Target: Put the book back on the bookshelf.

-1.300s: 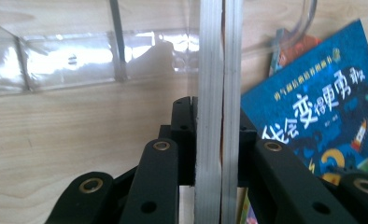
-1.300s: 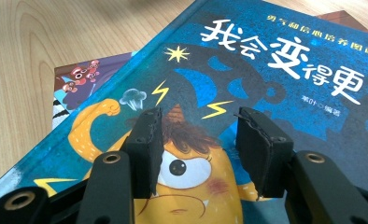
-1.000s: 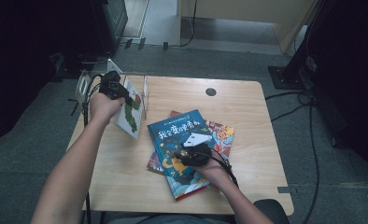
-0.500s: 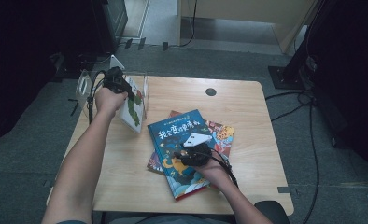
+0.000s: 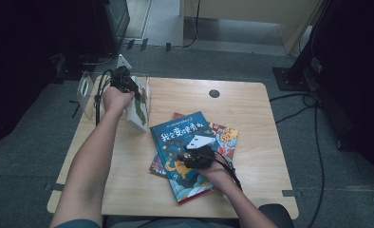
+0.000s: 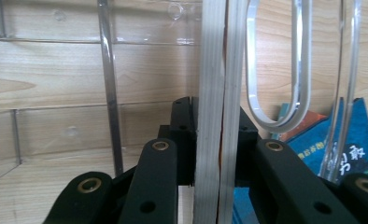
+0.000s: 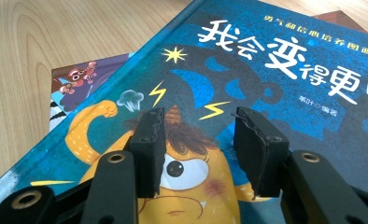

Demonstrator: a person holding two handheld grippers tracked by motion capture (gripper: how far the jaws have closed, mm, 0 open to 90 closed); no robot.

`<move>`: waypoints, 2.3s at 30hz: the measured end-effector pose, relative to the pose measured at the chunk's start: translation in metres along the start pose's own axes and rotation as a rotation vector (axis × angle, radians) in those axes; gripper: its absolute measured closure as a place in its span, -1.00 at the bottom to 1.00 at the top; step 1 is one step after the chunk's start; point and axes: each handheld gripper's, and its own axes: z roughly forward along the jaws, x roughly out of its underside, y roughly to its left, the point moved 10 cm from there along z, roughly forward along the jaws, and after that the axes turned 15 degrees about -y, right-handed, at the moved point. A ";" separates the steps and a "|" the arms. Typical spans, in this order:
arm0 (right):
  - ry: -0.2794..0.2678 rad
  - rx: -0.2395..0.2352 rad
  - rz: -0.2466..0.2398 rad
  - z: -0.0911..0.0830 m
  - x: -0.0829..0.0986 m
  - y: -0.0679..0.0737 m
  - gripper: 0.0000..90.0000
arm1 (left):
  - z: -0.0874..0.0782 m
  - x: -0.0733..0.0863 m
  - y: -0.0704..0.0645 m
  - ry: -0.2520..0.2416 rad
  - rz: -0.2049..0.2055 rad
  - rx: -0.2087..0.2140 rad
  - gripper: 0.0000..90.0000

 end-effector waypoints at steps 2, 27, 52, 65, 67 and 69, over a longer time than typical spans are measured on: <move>0.000 -0.001 0.000 0.000 0.000 0.000 0.20 | 0.000 0.000 0.000 -0.004 0.004 -0.004 0.73; -0.001 -0.003 0.001 0.001 -0.001 -0.001 0.21 | -0.010 -0.002 -0.004 -0.019 0.028 0.022 0.62; -0.001 -0.003 0.004 0.001 -0.001 -0.001 0.22 | -0.046 -0.014 0.006 -0.072 0.046 0.040 0.54; 0.000 -0.003 0.006 0.001 -0.001 -0.001 0.23 | -0.071 0.008 0.001 -0.096 0.106 0.089 0.61; -0.002 -0.003 0.006 0.001 -0.001 -0.002 0.23 | -0.073 0.011 0.001 -0.098 0.108 0.100 0.61; -0.002 -0.005 0.007 0.001 -0.001 -0.002 0.24 | -0.076 0.016 -0.001 -0.102 0.117 0.113 0.61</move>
